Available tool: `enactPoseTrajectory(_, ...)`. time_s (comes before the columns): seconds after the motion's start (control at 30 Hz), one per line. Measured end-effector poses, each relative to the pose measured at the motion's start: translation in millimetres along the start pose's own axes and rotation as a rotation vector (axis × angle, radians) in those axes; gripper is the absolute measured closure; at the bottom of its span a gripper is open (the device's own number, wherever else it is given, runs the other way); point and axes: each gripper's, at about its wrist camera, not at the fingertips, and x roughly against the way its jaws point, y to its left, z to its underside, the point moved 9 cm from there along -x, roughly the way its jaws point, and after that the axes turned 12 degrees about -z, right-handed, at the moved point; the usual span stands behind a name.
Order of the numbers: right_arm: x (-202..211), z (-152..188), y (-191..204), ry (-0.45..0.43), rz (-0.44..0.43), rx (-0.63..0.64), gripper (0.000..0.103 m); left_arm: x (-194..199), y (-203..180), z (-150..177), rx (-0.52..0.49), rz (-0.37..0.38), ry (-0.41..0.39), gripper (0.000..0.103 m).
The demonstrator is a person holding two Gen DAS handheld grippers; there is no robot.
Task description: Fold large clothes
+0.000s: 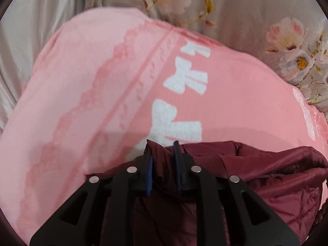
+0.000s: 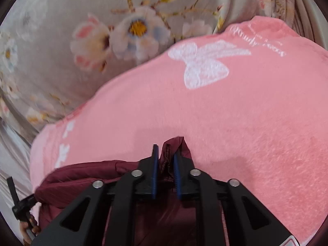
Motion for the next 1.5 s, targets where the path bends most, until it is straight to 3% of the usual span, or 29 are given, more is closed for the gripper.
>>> enactPoseTrajectory(0.07,26,-12,10,-0.055,-0.007,0.028,0.07,22,13,-11,0.004,-0.05,-0.073,0.026)
enactPoseTrajectory(0.1,34,-15,16,-0.067,-0.01,0.05,0.07,41,23,-21,0.018,-0.078,-0.14,0.02)
enactPoseTrajectory(0.17,43,-15,35,-0.056,-0.02,0.111,0.07,74,31,-37,0.019,-0.098,-0.22,0.019)
enactPoseTrajectory(0.23,38,-5,62,-0.007,-0.048,0.169,0.07,91,24,-44,0.014,-0.067,-0.217,0.02)
enactPoseTrajectory(0.4,-16,46,122,0.177,-0.129,0.27,0.07,107,-43,-36,-0.055,0.073,-0.136,0.02)
enactPoseTrajectory(0.53,-65,85,151,0.326,-0.12,0.356,0.07,90,-105,-12,-0.172,0.09,-0.072,0.021)
enactPoseTrajectory(0.63,-91,96,150,0.38,-0.075,0.385,0.072,71,-133,7,-0.236,0.088,-0.019,0.022)
enactPoseTrajectory(0.7,-104,101,147,0.418,-0.062,0.396,0.088,54,-145,14,-0.257,0.079,0.012,0.024)
enactPoseTrajectory(0.73,-109,102,145,0.429,-0.05,0.399,0.103,48,-149,16,-0.265,0.077,0.024,0.024)
enactPoseTrajectory(1.03,-140,106,129,0.433,-0.028,0.375,0.103,-3,-154,27,-0.257,0.044,0.079,0.023)
enactPoseTrajectory(1.5,-154,116,126,0.402,-0.041,0.387,0.103,-22,-158,32,-0.244,0.007,0.002,0.017)
